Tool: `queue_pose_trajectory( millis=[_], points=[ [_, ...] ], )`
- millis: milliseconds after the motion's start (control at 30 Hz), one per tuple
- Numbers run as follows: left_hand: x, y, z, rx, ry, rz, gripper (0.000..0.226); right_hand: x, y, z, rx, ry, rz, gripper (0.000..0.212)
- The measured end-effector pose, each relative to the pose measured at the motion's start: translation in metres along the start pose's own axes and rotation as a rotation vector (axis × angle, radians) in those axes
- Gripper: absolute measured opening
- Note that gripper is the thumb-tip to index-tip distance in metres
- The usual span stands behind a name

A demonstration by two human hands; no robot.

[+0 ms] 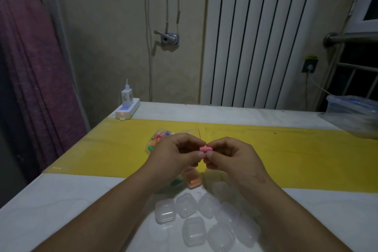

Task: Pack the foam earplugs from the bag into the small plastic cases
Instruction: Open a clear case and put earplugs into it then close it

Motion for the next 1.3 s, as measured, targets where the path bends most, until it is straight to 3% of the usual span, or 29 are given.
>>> queue_pose_trajectory(
  millis=[300,367,500,667,800,900,1033,1167,1300],
  points=[
    [0.0,-0.006,0.002,0.019,-0.044,-0.038,0.017,0.001,0.0,-0.004,0.027,0.022,-0.008,0.006],
    [-0.006,-0.007,0.002,0.002,-0.091,-0.221,0.021,0.0,0.007,-0.008,0.102,0.032,-0.009,0.004],
    [-0.004,-0.017,0.002,-0.144,-0.257,-0.845,0.029,0.005,0.023,-0.015,0.226,0.011,-0.026,0.004],
    [-0.008,-0.032,0.005,-0.382,-0.308,-1.173,0.046,0.011,0.023,-0.017,0.237,-0.007,-0.016,0.004],
    [-0.004,-0.031,0.004,-0.397,-0.261,-1.04,0.037,0.009,0.023,-0.015,0.244,0.014,0.01,0.004],
    [0.0,-0.023,0.005,-0.26,-0.235,-0.77,0.028,0.006,0.025,-0.014,0.27,0.028,0.02,0.008],
    [0.001,-0.008,0.005,-0.099,-0.147,-0.436,0.042,0.001,0.025,-0.01,0.244,0.02,-0.032,0.006],
    [-0.003,0.001,0.004,-0.017,-0.07,-0.164,0.03,0.001,0.019,-0.008,0.184,0.009,-0.017,0.011],
    [-0.006,0.005,0.004,-0.016,-0.028,-0.137,0.028,0.003,0.015,-0.006,0.179,-0.012,-0.009,0.007]
  ],
)
Point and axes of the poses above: each hand's wrist, its own z-axis away from the middle knuckle, its own y-axis out of the back of the hand, x = y × z, the point moved 3 cm from there along -z, towards the middle knuckle, and after that the axes turned 10 degrees about -y, right-handed, at the moved point
